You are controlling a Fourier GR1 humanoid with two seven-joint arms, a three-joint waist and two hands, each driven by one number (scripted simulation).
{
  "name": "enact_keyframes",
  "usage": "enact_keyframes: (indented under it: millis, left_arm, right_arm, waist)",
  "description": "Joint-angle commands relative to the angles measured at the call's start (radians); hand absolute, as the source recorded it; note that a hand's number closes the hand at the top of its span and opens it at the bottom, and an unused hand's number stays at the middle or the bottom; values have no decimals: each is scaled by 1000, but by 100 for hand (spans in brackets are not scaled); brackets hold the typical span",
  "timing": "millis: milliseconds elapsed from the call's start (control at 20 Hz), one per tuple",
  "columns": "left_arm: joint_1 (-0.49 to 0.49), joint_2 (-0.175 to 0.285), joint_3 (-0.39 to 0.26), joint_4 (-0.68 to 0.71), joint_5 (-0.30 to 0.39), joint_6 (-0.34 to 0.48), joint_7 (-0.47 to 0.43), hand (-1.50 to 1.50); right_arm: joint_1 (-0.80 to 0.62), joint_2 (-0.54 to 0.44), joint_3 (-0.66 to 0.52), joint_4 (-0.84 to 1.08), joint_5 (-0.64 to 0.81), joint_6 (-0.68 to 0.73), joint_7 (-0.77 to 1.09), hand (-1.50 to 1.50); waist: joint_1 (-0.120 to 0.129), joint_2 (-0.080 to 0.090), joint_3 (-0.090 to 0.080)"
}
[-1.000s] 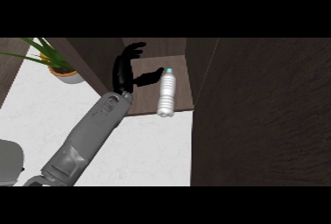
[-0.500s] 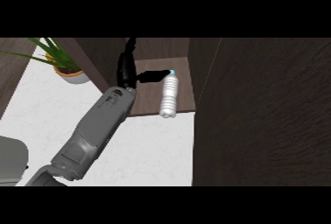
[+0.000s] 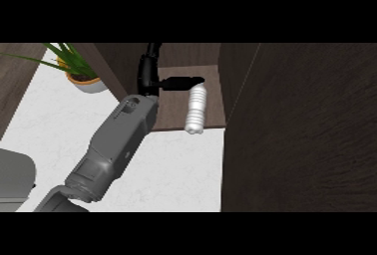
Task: Pick up the bottled water, place it into the cabinet and close the cabinet
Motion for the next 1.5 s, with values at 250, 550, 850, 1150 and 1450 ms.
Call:
enact_keyframes:
  millis: [250,550,850,1150,1450]
  left_arm:
    - [53,32,46,-40,31,-168,-102,-150]
    - [231,25,-21,-225,67,-232,-104,-150]
    - [362,12,-126,-496,84,-213,44,-150]
    - [551,62,-174,-813,124,-217,162,-150]
    - [786,58,-294,-1193,76,-140,255,-150]
  right_arm:
    - [70,-42,-28,-37,-28,20,-42,-150]
    - [15,14,11,-15,23,-56,19,-150]
    - [46,-2,16,-25,28,-49,1,-150]
    - [67,-3,38,-54,36,-61,4,-150]
    - [36,14,82,-107,53,-103,76,-150]
  waist:
    - [39,-8,-4]
    - [74,-17,-4]
    - [87,-25,-3]
    - [90,-23,-4]
    - [76,-17,-4]
